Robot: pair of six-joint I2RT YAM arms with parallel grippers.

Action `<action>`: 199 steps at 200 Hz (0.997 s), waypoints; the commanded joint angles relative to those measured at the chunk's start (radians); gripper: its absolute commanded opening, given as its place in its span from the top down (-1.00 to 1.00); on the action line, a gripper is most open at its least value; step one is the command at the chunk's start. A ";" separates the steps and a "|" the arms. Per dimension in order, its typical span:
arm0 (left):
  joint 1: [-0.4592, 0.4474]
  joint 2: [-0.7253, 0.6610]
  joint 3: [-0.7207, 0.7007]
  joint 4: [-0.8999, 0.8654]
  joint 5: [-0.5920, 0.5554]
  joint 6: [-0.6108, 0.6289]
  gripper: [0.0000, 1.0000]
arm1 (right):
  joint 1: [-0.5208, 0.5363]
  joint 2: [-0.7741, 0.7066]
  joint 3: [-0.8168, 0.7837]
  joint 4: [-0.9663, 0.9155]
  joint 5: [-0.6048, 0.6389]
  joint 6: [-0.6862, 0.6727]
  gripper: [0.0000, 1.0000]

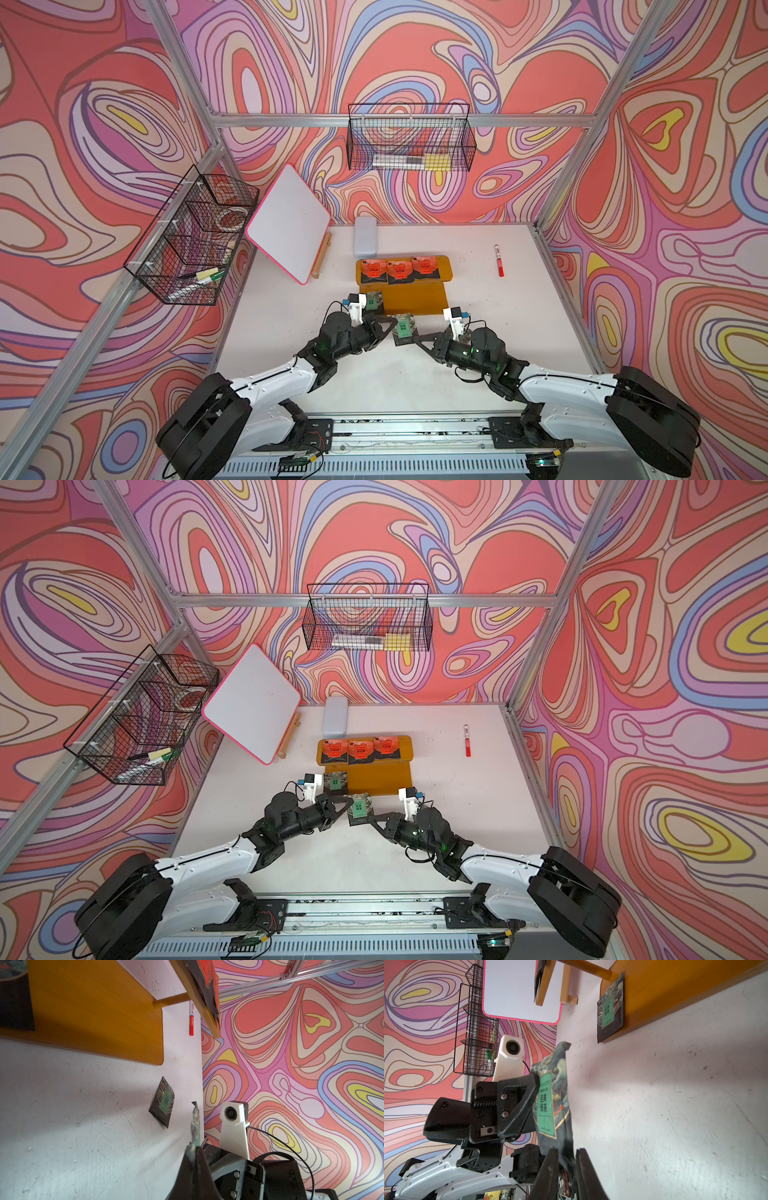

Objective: Place the tea bags on the shelf by color
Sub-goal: Pick up the tea bag from the center of the board.

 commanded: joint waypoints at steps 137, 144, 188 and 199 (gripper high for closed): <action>0.048 0.139 0.005 0.130 0.034 -0.006 -0.06 | -0.004 -0.002 0.037 -0.061 0.128 -0.071 1.00; 0.049 0.155 0.006 0.147 0.037 -0.010 -0.06 | -0.004 0.004 0.037 -0.052 0.137 -0.073 1.00; 0.056 0.218 0.000 0.193 0.041 -0.026 -0.12 | -0.006 0.068 0.039 0.041 0.170 -0.072 1.00; 0.059 0.212 -0.006 0.171 0.033 -0.026 -0.15 | -0.006 0.086 0.042 0.060 0.177 -0.069 1.00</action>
